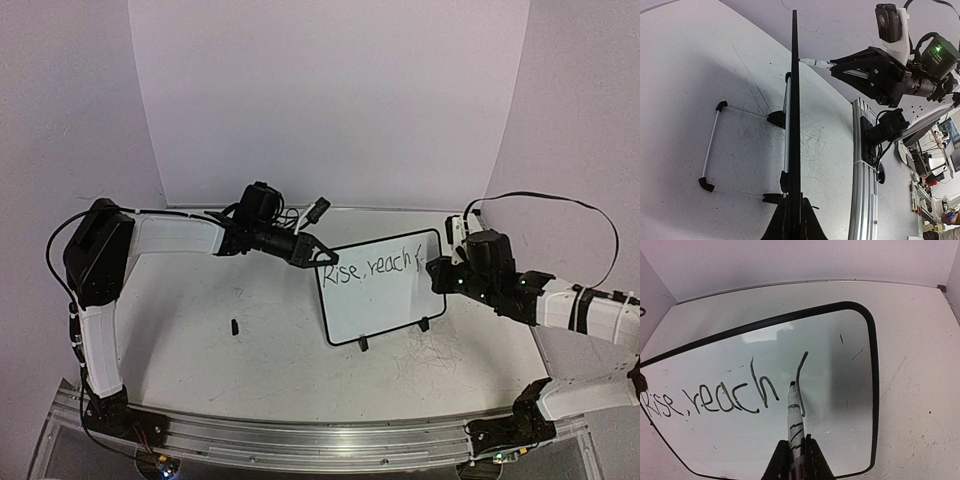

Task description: Write a sentence on the whiteboard

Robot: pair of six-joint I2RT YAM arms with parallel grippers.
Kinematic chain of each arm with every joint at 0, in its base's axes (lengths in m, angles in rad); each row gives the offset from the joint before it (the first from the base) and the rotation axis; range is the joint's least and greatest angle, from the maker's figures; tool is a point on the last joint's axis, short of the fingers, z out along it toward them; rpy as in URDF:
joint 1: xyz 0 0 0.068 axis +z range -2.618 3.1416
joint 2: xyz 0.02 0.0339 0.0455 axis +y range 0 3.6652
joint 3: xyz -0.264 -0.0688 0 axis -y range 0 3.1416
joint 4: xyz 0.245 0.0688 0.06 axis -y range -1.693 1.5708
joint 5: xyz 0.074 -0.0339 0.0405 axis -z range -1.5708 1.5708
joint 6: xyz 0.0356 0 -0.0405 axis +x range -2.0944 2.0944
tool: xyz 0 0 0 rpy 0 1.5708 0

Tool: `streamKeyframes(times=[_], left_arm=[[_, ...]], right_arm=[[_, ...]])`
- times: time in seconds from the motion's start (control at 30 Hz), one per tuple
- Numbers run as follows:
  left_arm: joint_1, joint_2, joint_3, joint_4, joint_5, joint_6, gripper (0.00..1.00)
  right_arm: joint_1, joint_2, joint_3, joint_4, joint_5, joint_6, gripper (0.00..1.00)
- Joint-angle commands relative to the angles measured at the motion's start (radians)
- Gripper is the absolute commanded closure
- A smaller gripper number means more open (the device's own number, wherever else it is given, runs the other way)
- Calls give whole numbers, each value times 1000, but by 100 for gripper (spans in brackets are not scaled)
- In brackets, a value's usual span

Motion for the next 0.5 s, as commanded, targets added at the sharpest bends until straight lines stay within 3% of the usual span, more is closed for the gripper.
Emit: streamKeyframes(times=[0.0,0.2,0.47], left_arm=[[-20,-38,5,-35,26,24,100],[-20,-38,5,-35,25,24,100],[-21,-36,5,-35,25,24,100]], right_arm=[[3,15,37,38,54,3,100],[4,11,39,6,133,17,100],[2,-73,14,33,72,1,100]])
